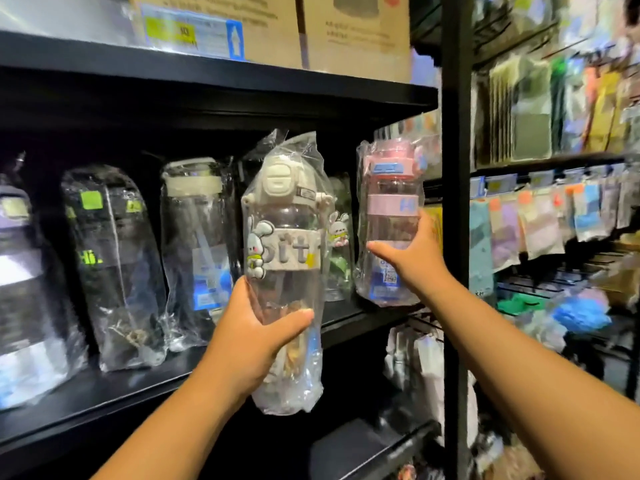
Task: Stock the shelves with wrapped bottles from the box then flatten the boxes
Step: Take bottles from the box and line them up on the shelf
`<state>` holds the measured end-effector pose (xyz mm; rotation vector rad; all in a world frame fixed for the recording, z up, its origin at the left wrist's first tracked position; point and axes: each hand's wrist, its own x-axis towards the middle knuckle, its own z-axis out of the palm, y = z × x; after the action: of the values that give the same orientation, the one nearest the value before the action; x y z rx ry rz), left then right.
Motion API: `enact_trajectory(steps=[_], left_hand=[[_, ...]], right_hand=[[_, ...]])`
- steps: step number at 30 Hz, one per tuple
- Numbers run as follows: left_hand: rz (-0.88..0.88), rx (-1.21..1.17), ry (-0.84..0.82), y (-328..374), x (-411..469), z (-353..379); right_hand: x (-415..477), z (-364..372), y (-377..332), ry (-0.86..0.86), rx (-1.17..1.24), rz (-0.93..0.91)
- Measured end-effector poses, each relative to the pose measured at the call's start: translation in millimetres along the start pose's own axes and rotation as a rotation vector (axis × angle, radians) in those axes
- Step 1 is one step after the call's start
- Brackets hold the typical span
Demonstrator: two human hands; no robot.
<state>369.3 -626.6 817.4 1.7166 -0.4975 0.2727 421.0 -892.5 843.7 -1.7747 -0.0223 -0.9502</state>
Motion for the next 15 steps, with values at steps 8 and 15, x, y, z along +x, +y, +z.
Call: enact_trajectory(steps=[8,15], left_hand=[[-0.007,-0.042,0.052,-10.4,32.5,39.2],[-0.042,-0.074,0.061,-19.1,41.9,54.8]], right_hand=[[52.3,6.7,51.8,-0.111,0.036,0.027],[70.4,25.8,73.5,-0.142,0.016,-0.023]])
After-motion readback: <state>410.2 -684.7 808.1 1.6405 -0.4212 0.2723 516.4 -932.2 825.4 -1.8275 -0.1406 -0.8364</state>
